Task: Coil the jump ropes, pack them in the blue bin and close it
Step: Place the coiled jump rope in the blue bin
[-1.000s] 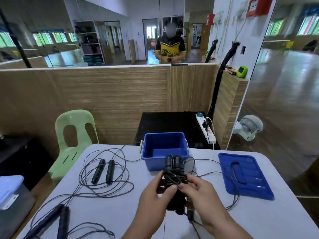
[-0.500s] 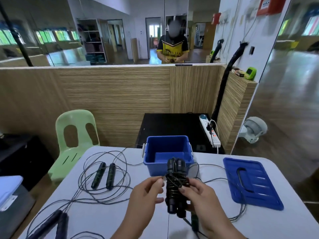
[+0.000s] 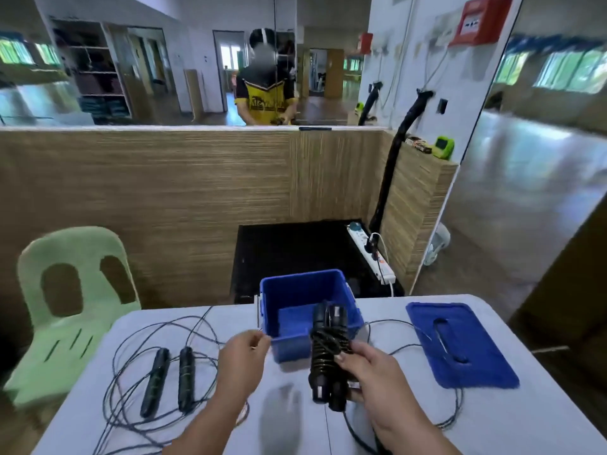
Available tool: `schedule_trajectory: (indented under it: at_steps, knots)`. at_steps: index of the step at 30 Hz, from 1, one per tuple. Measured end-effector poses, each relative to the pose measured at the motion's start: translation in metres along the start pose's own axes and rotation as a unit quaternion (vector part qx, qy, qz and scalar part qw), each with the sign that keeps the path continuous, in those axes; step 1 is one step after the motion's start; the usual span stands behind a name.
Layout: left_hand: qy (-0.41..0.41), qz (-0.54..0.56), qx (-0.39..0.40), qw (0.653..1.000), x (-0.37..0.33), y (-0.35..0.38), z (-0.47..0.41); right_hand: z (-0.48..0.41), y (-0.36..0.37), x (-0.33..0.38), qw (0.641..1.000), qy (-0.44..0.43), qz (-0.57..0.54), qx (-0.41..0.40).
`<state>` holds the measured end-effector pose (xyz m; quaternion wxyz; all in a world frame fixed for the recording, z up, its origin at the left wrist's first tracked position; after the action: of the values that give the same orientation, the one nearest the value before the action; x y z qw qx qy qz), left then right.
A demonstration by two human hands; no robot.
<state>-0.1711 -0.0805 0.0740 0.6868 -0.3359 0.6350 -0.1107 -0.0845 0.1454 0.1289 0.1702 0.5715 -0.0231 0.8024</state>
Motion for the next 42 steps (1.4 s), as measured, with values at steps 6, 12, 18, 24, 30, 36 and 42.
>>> schedule_trajectory:
  at_steps: [6, 12, 18, 24, 30, 36, 42]
  knots:
    - [-0.014, -0.111, -0.012, 0.994, 0.015, 0.021, -0.038, -0.021, 0.000, -0.002, 1.000, 0.013, 0.010, 0.005]
    - [-0.056, -0.140, -0.013, 0.989, 0.015, 0.044, -0.048, -0.047, -0.007, 0.001, 0.999, 0.032, 0.026, 0.033]
    - [-0.077, -0.144, -0.017, 0.986, 0.016, 0.061, -0.048, -0.072, -0.007, -0.005, 0.996, 0.052, 0.035, 0.056]
    - [-0.082, -0.126, -0.033, 0.988, 0.027, 0.067, -0.039, -0.079, 0.001, -0.004, 0.993, 0.062, 0.020, 0.100]
    - [-0.087, -0.085, -0.035, 0.992, 0.037, 0.067, -0.022, -0.091, 0.014, -0.007, 0.990, 0.085, 0.031, 0.112]
    - [-0.099, -0.020, -0.034, 0.994, 0.042, 0.068, -0.012, -0.131, 0.035, -0.018, 0.988, 0.094, 0.073, 0.099]
    - [-0.097, -0.020, -0.033, 0.994, 0.049, 0.068, -0.008, -0.192, 0.053, -0.043, 0.982, 0.130, 0.111, 0.077]
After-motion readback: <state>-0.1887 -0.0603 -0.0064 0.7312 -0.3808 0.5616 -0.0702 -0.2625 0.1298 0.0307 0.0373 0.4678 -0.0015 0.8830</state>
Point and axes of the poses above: each hand's wrist, its own z-axis away from the middle knuckle, its own y-axis out of the palm, x = y × z, the point moved 4 cm from there along -z, towards the middle knuckle, and after that the axes turned 8 degrees about -x, right-handed, at the moved point
